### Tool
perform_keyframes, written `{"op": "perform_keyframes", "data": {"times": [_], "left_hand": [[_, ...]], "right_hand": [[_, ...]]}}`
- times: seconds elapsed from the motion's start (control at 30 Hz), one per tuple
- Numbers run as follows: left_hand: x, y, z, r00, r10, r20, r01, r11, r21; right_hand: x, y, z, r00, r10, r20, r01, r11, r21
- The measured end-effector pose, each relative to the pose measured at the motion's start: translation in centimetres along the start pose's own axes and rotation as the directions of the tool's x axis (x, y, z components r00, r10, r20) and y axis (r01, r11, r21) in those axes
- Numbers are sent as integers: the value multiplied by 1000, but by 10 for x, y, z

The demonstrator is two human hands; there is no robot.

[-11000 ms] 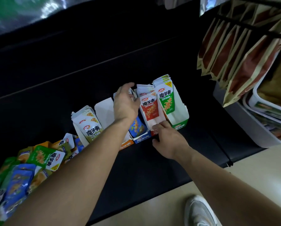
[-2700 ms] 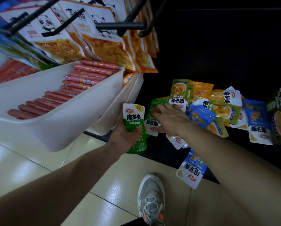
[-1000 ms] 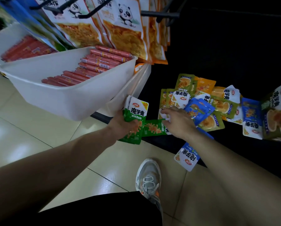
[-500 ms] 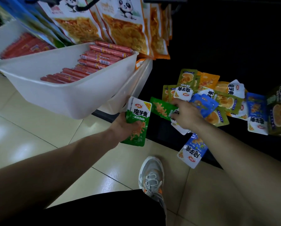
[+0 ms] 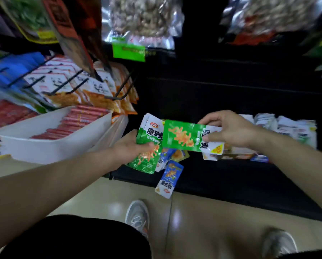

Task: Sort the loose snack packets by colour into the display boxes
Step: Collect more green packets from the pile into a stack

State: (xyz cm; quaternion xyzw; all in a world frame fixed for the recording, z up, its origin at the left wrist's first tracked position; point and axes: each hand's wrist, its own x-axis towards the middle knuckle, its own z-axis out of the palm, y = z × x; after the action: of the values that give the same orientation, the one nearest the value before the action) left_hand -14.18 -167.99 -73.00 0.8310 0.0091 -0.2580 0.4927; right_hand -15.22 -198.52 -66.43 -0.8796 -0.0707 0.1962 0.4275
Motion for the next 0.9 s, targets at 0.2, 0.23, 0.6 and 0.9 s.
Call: {"op": "perform_keyframes", "data": {"times": [0.2, 0.23, 0.6, 0.9], "left_hand": [[-68, 76, 63, 981, 132, 142, -114, 985, -129], [-78, 85, 75, 973, 153, 173, -128, 981, -145], [-111, 130, 176, 943, 275, 189, -221, 938, -266], [-80, 153, 184, 975, 221, -23, -200, 828, -524]], "right_hand": [[-120, -27, -53, 999, 7, -50, -10, 998, -55], [-135, -30, -53, 998, 16, -53, -18, 999, -38], [-179, 1, -16, 714, 179, -677, -23, 972, 233], [-160, 22, -11, 887, 188, -421, 71, 846, 528]]}}
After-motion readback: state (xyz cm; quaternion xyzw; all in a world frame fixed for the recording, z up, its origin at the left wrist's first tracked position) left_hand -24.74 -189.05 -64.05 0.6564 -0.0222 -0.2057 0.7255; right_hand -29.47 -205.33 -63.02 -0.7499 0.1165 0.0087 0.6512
